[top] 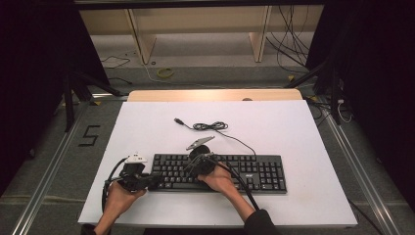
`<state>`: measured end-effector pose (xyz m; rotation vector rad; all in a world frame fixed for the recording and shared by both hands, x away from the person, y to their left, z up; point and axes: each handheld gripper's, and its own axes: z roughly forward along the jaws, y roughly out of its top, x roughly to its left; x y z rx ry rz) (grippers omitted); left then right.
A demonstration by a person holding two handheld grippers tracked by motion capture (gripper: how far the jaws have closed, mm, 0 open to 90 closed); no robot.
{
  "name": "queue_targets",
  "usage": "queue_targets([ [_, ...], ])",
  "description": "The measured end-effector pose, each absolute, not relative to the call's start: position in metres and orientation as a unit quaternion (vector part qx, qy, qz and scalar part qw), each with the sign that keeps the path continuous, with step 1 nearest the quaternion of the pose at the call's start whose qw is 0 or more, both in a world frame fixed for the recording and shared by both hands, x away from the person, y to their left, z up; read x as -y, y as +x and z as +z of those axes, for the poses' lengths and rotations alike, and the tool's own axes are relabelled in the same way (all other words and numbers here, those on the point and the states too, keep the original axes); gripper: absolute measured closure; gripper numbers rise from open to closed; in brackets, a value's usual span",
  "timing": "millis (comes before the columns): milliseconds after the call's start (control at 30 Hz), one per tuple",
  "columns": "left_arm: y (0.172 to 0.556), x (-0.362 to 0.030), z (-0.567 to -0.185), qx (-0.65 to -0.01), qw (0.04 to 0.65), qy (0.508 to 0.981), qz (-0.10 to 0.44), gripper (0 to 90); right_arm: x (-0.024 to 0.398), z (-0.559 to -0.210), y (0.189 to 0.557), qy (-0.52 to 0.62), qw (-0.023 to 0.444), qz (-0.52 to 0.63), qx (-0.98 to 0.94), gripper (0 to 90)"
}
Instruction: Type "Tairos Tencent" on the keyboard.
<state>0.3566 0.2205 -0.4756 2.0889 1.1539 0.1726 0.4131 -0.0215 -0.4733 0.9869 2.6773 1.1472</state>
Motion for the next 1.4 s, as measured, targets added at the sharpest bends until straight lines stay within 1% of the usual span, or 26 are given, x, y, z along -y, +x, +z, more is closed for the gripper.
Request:
queue_targets([
  [200,0.357,-0.22,-0.476,-0.447,0.365,0.814,0.065,89.0,0.021,-0.474,0.413,0.32,0.033,0.372,-0.871,90.0],
  [333,0.36,-0.225,-0.481,-0.459,0.375,0.804,0.047,89.1,0.021,-0.477,0.414,0.322,0.033,0.367,-0.872,90.0],
  [433,0.358,-0.222,-0.479,-0.45,0.365,0.813,0.057,89.2,0.021,-0.477,0.415,0.325,0.032,0.367,-0.871,90.0],
  [667,0.358,-0.22,-0.479,-0.45,0.367,0.812,0.056,89.1,0.022,-0.475,0.414,0.33,0.029,0.366,-0.869,90.0],
  [933,0.355,-0.221,-0.468,-0.445,0.399,0.799,0.064,88.2,0.033,-0.46,0.411,0.33,0.031,0.404,-0.852,89.7],
  [1033,0.355,-0.22,-0.466,-0.443,0.402,0.799,0.064,86.5,0.037,-0.456,0.409,0.332,0.032,0.41,-0.849,89.2],
  [1233,0.356,-0.219,-0.466,-0.441,0.411,0.795,0.064,79.9,0.046,-0.453,0.407,0.334,0.034,0.416,-0.845,87.2],
  [1400,0.357,-0.218,-0.466,-0.436,0.422,0.793,0.059,70.8,0.053,-0.451,0.404,0.336,0.034,0.421,-0.842,81.5],
])
